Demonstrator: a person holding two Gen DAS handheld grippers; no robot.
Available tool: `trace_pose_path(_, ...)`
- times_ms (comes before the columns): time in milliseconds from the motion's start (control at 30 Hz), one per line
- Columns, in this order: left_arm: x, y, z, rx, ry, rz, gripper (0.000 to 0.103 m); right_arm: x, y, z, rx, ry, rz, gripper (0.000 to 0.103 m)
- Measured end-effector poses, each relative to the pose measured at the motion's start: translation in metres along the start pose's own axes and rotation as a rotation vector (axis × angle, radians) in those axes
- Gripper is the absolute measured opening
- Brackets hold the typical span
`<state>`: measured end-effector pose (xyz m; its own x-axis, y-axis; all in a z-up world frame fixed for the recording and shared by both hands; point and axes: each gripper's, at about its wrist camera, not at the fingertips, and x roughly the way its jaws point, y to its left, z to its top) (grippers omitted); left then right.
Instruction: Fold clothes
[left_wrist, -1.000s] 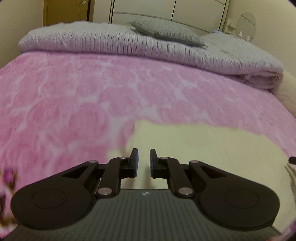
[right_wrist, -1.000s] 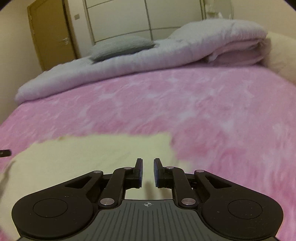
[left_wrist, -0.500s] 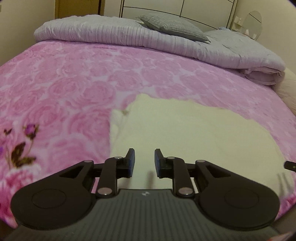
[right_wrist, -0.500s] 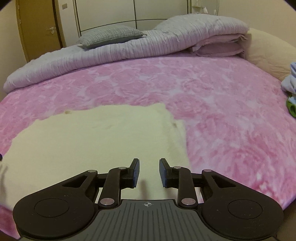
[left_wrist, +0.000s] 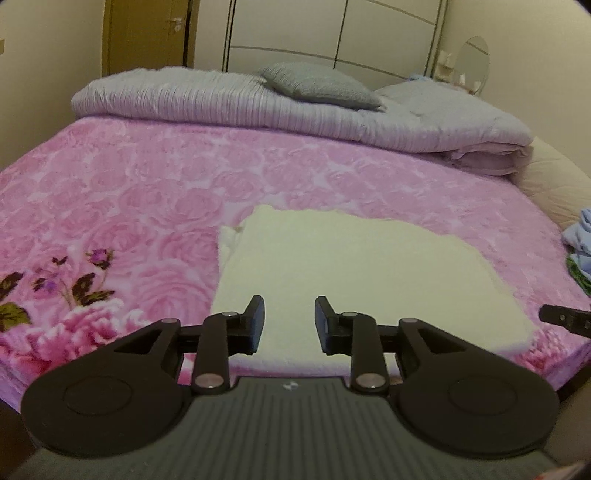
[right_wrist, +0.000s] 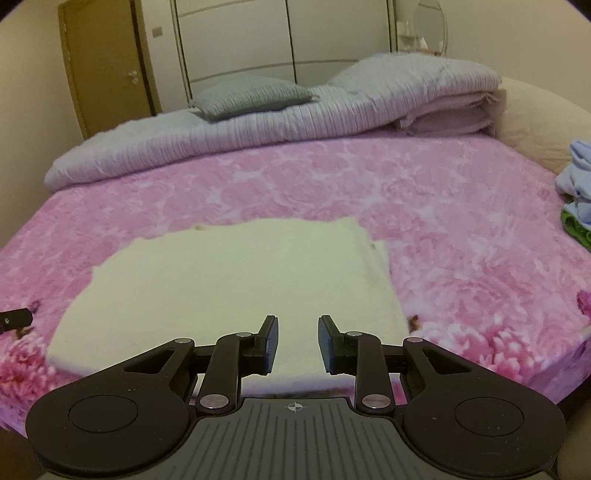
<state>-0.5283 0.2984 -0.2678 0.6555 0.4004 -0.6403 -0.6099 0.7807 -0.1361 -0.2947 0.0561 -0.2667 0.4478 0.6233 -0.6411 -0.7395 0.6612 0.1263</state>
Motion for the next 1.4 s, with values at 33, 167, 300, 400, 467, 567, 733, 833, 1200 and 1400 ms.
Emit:
trace_pose_path(33,-0.007,-0.001,-0.002,0.002,-0.006,-0.005,0.026,-0.004,0.0,-0.002,-0.001,-0.004,0.002,0.028)
trace_pose_path(167,-0.028,-0.004,-0.013,0.008,-0.014,-0.02,0.026,-0.021,0.002,-0.01,-0.007,-0.022,0.008,0.028)
trace_pose_path(300,-0.035,0.002,-0.021,0.001,-0.005,-0.022,0.026,-0.023,-0.005,-0.022,0.032,-0.009,0.037,0.028)
trace_pose_path(400,-0.035,0.01,-0.026,-0.012,0.006,-0.025,0.026,-0.012,-0.03,-0.039,0.203,0.038,0.137,0.028)
trace_pose_path(467,-0.032,0.016,-0.028,-0.023,0.016,-0.026,0.026,-0.002,-0.052,-0.052,0.354,0.082,0.214,0.028)
trace_pose_path(567,-0.022,0.024,-0.031,-0.032,0.04,-0.03,0.026,0.009,-0.087,-0.075,0.642,0.108,0.316,0.051)
trace_pose_path(733,0.011,0.025,-0.033,-0.048,0.103,-0.052,0.026,0.019,-0.132,-0.103,1.032,0.054,0.444,0.09)
trace_pose_path(833,0.033,0.02,-0.031,-0.056,0.131,-0.071,0.026,0.027,-0.152,-0.105,1.108,0.018,0.456,0.089)
trace_pose_path(1200,0.087,0.018,-0.014,-0.063,0.162,-0.163,0.024,0.095,-0.168,-0.109,1.222,0.008,0.351,0.057)
trace_pose_path(1400,0.122,0.033,-0.007,-0.112,0.173,-0.178,0.024,0.128,-0.159,-0.099,1.249,-0.05,0.319,0.057)
